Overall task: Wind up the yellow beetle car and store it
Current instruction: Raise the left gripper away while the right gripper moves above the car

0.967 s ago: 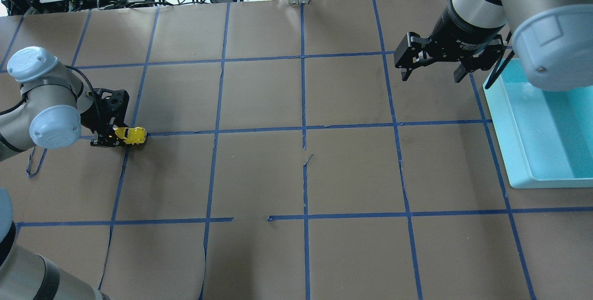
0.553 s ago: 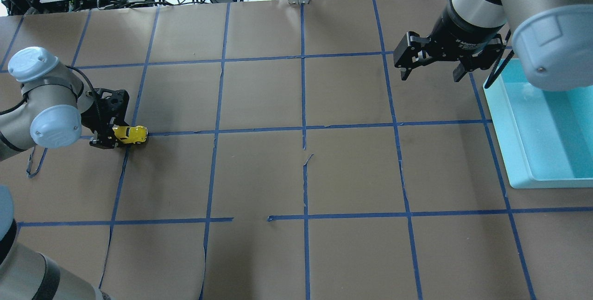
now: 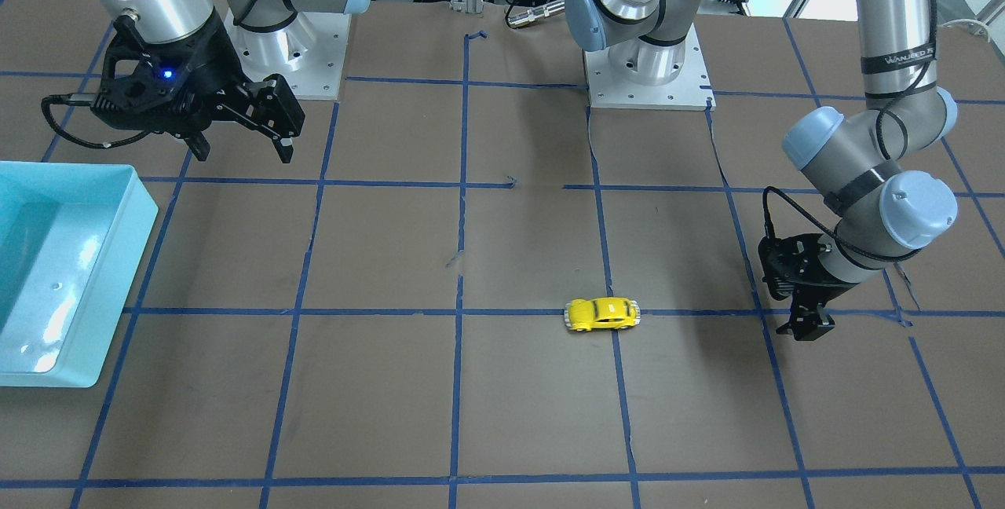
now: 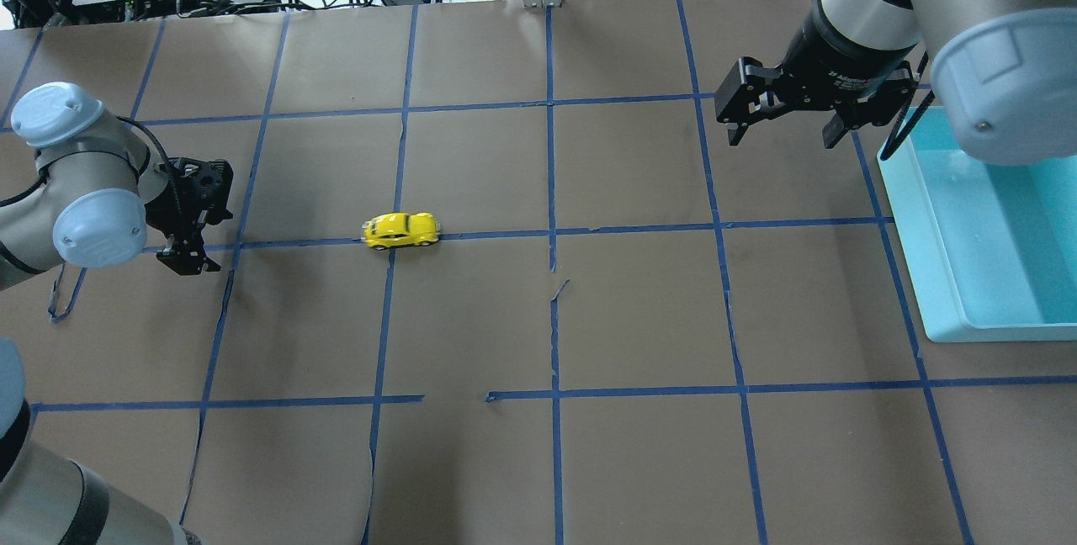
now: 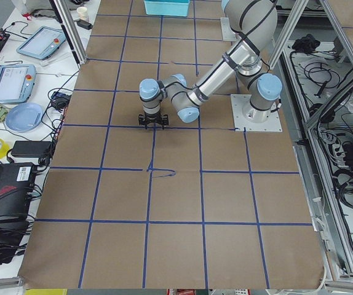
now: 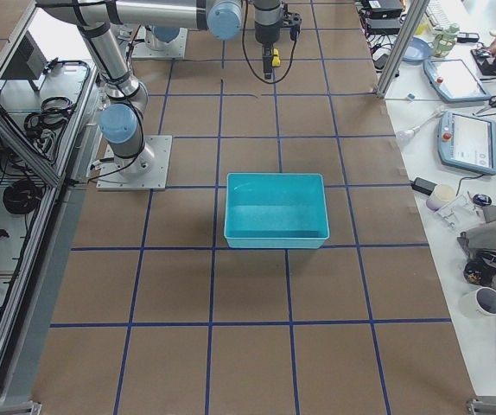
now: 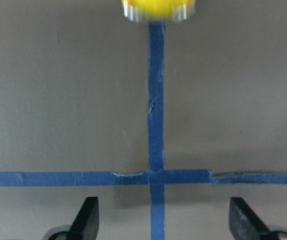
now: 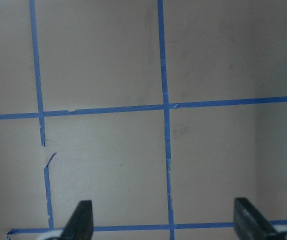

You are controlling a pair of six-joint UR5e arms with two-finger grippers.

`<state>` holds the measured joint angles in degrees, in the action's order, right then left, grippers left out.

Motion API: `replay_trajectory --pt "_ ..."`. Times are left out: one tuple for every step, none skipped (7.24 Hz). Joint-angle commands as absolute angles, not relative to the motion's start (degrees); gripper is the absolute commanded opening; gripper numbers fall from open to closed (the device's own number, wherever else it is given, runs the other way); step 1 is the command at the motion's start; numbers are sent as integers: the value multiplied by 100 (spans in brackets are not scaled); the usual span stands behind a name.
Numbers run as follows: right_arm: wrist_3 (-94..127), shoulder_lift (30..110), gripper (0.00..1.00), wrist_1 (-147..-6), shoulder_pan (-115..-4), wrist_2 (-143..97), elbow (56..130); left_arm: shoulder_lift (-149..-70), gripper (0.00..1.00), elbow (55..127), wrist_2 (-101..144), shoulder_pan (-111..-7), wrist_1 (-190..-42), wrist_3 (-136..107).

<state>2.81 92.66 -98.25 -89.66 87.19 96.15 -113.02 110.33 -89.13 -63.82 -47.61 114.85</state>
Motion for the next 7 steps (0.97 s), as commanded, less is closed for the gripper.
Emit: replay_trajectory --pt "281 9264 100 -9826 -8965 8719 9615 -11067 92 10995 -8458 -6564 -4842 10536" --pt "281 9255 100 -9835 -8974 8727 9615 -10891 92 10952 -8238 -6861 -5017 9781" --pt "281 9255 100 -9835 -8965 8728 9607 -10768 92 10734 -8244 -7177 -5367 8999" --pt "281 9255 100 -9844 -8965 8728 9606 -10593 92 10401 -8244 -7511 -5831 8043" --pt "281 9246 100 -9844 -8965 8788 9606 -10399 92 10084 -8279 -7837 -6306 7067" --pt "281 9246 100 -9844 -8956 8763 9598 -10276 92 9881 -8279 -8005 -6667 6649" --pt "281 9263 100 -9835 -8965 8815 9598 -10144 92 9818 -8323 -8024 -6749 6123"
